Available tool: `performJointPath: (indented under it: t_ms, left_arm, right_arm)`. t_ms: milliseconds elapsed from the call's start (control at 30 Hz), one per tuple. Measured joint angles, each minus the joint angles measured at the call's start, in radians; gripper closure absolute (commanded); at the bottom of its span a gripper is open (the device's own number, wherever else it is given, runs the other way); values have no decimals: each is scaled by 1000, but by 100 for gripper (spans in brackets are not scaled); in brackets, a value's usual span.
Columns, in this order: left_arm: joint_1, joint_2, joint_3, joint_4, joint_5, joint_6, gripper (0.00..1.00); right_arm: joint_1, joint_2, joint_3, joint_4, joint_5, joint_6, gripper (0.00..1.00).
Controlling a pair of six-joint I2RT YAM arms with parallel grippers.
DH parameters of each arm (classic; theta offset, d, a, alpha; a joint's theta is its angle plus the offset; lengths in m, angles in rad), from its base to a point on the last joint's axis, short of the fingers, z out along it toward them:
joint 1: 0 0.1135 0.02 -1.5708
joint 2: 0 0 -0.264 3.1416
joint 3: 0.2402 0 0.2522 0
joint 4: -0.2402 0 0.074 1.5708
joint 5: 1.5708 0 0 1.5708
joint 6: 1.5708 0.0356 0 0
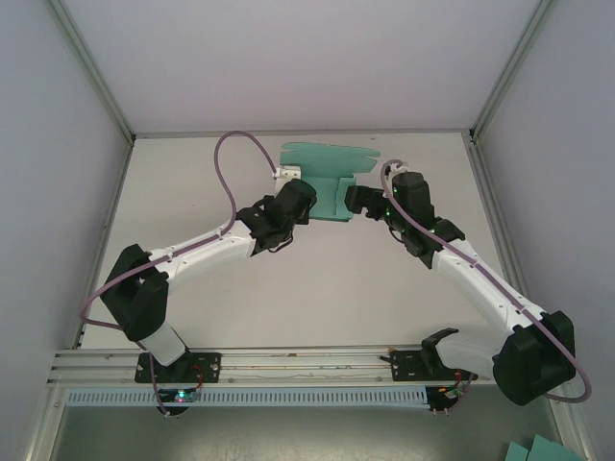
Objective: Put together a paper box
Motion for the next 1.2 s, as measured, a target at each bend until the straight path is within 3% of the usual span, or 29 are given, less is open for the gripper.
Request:
performJointPath:
  t_ms: [167,333,400,467,533,600,767,1000,1100,1200]
  left_arm:
    - [0,0,0,0,0,0,100]
    - [0,0,0,-6,0,0,100]
    - [0,0,0,-8,0,0,100]
    - [0,0,0,-8,0,0,100]
    - [0,0,0,-8,0,0,100]
    - [0,0,0,-6,0,0,100]
    - [0,0,0,-8,-16,4,100]
    - [1,0,0,-23,-26,19,100]
    - [1,0,0,-25,-32,22,100]
    - [4,0,0,-25,-38,22,100]
  right_arm:
    - [-6,66,0,18,-68,14,23]
    - [-6,192,26,24,-105,39,47]
    - [-6,228,43,24,-115,47,63]
    - [-4,253,61,23,-122,53,67]
    - [-4,266,76,20,-131,54,80]
    - [0,277,90,10,-135,57,86]
    - [5,325,156,-63,-134,27,79]
    - [5,369,183,-89,-165,13,81]
    - [5,380,200,-101,-172,9,77]
    - [5,392,214,-110,-182,8,81]
